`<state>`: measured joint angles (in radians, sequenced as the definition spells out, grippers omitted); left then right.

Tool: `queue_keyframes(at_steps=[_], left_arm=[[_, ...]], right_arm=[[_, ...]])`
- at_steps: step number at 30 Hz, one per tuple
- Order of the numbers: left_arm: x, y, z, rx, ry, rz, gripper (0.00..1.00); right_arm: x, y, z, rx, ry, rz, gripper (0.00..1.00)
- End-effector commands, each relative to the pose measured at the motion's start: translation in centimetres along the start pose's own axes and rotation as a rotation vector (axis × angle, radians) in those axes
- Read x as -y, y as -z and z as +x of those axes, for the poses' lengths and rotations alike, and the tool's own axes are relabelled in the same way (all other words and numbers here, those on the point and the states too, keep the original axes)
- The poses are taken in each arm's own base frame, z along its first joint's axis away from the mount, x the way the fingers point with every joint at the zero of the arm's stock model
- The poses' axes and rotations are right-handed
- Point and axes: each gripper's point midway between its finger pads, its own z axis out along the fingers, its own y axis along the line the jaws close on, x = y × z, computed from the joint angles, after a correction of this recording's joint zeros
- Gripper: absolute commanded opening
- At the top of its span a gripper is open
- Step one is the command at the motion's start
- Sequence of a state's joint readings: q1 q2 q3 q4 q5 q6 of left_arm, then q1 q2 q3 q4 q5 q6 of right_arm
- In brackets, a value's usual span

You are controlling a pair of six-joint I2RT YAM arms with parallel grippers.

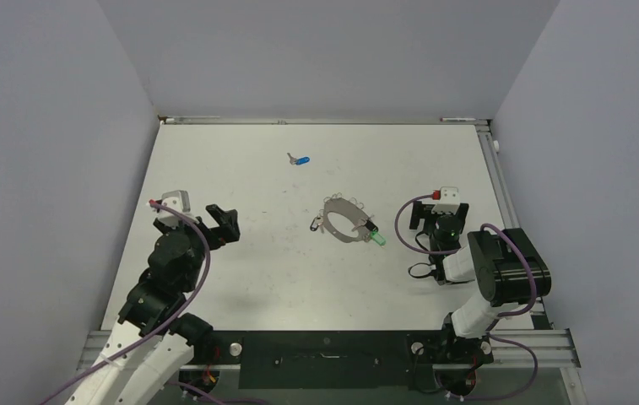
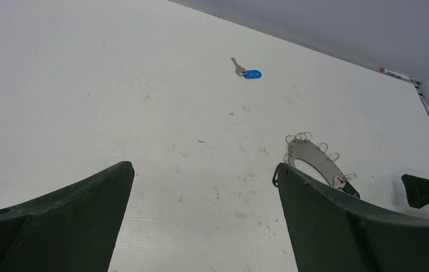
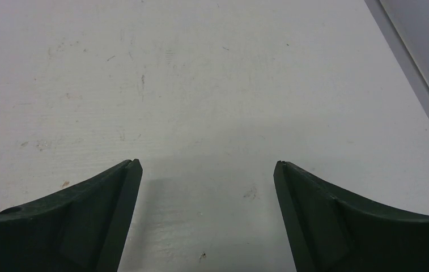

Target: Put the keys on the keyring

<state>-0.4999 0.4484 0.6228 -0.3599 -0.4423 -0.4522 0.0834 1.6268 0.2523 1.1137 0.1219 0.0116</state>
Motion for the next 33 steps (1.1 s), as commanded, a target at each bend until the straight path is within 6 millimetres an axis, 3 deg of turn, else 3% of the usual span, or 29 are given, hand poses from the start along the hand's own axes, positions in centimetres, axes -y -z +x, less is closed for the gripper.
queue_keyframes(at_steps=[1, 10, 15, 16, 17, 24, 28, 30, 33], left_arm=[[-0.9, -0.3, -1.3, 0.033, 0.036, -0.077, 0.96], [-2.8, -0.5, -0.7, 0.039, -0.033, -0.148, 0.96], [-2.6, -0.6, -0.5, 0.002, -0.003, -0.157, 0.96], [-1.1, -0.5, -0.1, -0.024, -0.010, -0.094, 0.96], [-1.6, -0.6, -0.4, -0.023, -0.003, -0.101, 0.96], [3.0, 1.8, -2.7, 0.040, 0.034, 0.212, 0.96], [3.8, 3.3, -2.9, 0.091, 0.062, 0.301, 0.96], [4.4, 3.6, -3.0, 0.091, 0.019, 0.341, 0.96], [6.0, 4.7, -3.5, 0.102, 0.029, 0.439, 0.96]], right_arm=[[-0.1, -0.6, -2.9, 0.096, -0.035, -0.008, 0.91], [-0.1, -0.6, -2.9, 0.097, -0.036, -0.008, 0.91], [-0.1, -0.6, -2.8, 0.094, -0.035, -0.008, 0.91], [-0.1, -0.6, -2.8, 0.094, -0.036, -0.008, 0.91], [-0.1, -0.6, -2.9, 0.095, -0.036, -0.008, 0.91], [0.0, -0.8, -2.8, 0.089, -0.039, -0.011, 0.91], [0.0, -0.7, -3.0, 0.099, -0.035, -0.014, 0.91], [-0.7, -0.9, -3.7, 0.081, -0.013, -0.032, 0.91], [-1.6, -1.2, -6.7, 0.047, 0.033, -0.035, 0.91]])
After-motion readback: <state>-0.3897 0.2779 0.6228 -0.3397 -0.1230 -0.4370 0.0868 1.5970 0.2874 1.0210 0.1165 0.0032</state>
